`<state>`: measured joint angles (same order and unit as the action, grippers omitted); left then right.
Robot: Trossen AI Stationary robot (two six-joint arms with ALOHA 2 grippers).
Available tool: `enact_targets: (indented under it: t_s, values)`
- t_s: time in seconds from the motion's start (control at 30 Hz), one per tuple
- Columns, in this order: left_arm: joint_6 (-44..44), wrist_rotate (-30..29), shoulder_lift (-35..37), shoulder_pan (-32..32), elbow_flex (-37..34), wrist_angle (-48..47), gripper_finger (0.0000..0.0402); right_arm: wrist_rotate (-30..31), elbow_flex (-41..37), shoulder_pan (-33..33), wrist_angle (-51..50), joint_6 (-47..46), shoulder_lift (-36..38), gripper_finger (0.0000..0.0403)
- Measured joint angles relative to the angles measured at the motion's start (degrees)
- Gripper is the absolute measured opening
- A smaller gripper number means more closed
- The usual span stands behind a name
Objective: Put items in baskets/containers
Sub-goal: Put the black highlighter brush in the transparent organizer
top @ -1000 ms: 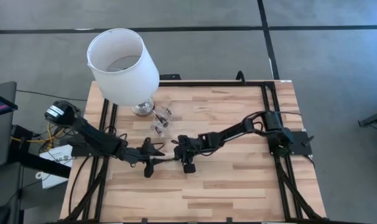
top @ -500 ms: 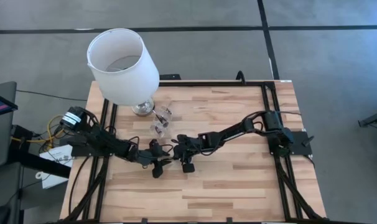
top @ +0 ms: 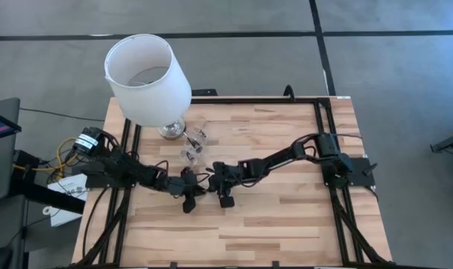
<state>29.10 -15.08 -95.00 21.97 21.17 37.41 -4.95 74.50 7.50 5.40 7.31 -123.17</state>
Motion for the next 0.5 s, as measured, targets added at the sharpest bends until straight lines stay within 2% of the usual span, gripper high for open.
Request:
enact_targets:
  t_s: [0.1,0.27,0.4,0.5]
  values:
    - [-0.08,0.25,0.0,-0.85,-0.02,-0.07,0.004,0.0,0.0,-0.04,-0.22,0.03,0.0,0.0041]
    - [-0.11,0.27,0.0,-1.13,0.0,0.38,0.0041,2.83,0.26,0.03,-3.11,-3.02,1.64,0.0081]
    - [-0.56,0.28,0.33,-1.09,0.0,0.3,0.004,3.69,2.52,0.52,-11.26,-2.54,5.78,0.0112]
    - [-2.98,-0.29,2.37,-1.11,-0.02,0.35,0.004,4.44,5.17,1.63,-21.13,-1.31,11.12,0.0129]
